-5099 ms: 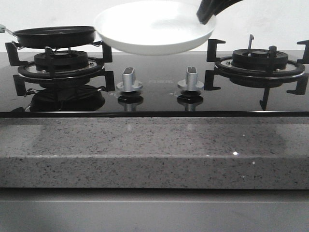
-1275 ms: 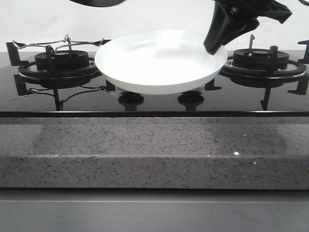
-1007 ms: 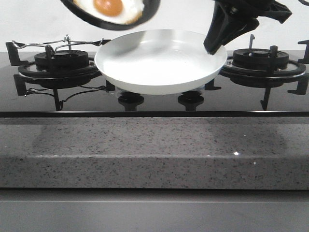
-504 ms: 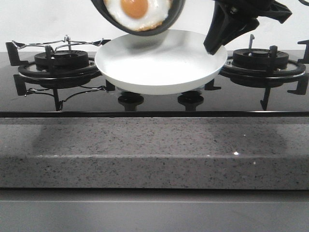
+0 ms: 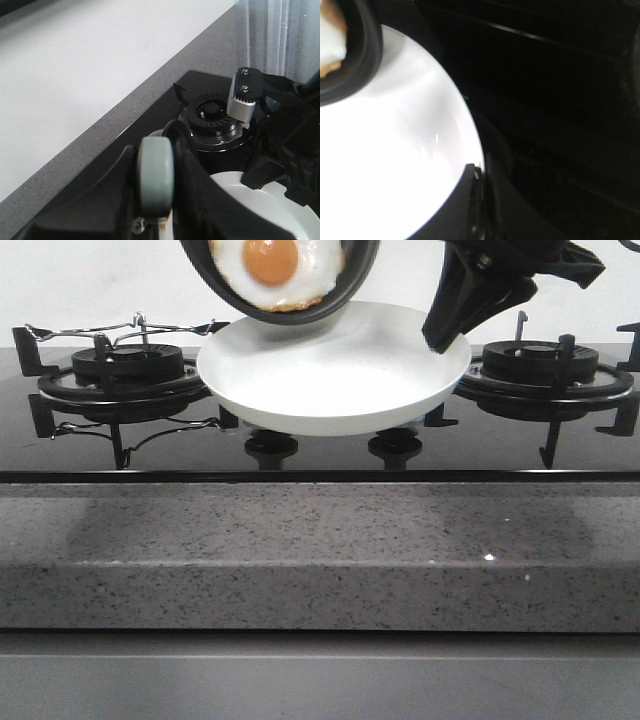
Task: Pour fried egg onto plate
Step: 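Tilt the pan over the held plate with the left gripper, sliding the egg out, then lower the empty pan back onto its burner with the left gripper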
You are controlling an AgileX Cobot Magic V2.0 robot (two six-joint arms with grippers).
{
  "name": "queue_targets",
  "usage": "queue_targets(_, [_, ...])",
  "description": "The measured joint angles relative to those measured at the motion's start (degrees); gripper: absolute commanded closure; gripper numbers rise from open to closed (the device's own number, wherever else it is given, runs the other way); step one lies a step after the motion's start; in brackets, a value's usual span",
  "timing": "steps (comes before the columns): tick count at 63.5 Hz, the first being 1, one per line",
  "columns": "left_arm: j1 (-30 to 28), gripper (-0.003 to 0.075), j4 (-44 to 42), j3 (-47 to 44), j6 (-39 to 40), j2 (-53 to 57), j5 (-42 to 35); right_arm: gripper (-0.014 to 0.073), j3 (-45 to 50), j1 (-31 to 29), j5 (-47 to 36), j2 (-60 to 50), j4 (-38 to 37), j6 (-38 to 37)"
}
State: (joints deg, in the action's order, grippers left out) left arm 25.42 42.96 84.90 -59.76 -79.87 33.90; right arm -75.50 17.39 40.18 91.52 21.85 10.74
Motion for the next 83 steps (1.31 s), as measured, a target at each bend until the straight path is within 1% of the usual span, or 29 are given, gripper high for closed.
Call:
queue_targets(6, [0.74, 0.0741, -0.51, 0.00, -0.90, 0.00, -0.23, 0.0712, 0.00, 0.00, 0.00, 0.00, 0.00, 0.00])
queue_targets(23, [4.36, 0.0741, -5.35, 0.00, -3.69, 0.00, -0.58, 0.0712, 0.00, 0.00, 0.00, 0.00, 0.00, 0.00])
queue_targets(36, [4.71, 0.0741, -6.43, 0.00, -3.90, 0.00, -2.67, 0.0712, 0.14, 0.00, 0.25, 0.00, -0.14, 0.13])
queue_targets(48, [4.17, 0.0741, -6.43, 0.00, -3.68, 0.00, -2.81, 0.0712, 0.23, 0.00, 0.25, 0.06, -0.14, 0.13])
queue_targets(55, [1.41, 0.0741, -6.03, 0.00, -0.27, 0.00, -2.81, 0.0712, 0.23, 0.00, 0.15, 0.06, -0.14, 0.13])
queue_targets(62, [-3.55, 0.0741, -3.64, 0.00, 3.66, 0.00, -2.81, 0.0712, 0.23, 0.00, 0.15, 0.06, -0.14, 0.13])
queue_targets(69, [-10.18, 0.0741, 2.68, 0.00, 5.40, 0.00, -1.58, 0.0712, 0.23, 0.00, 0.15, 0.06, -0.14, 0.13])
queue_targets(74, [-16.39, 0.0741, 8.27, 0.00, 5.89, 0.00, 0.59, 0.0712, 0.23, 0.00, 0.15, 0.06, -0.14, 0.13])
queue_targets(83, [-27.61, 0.0741, 19.93, 0.00, 8.63, -1.07, 6.89, 0.0712, 0.23, 0.00, 0.15, 0.14, -0.14, 0.13])
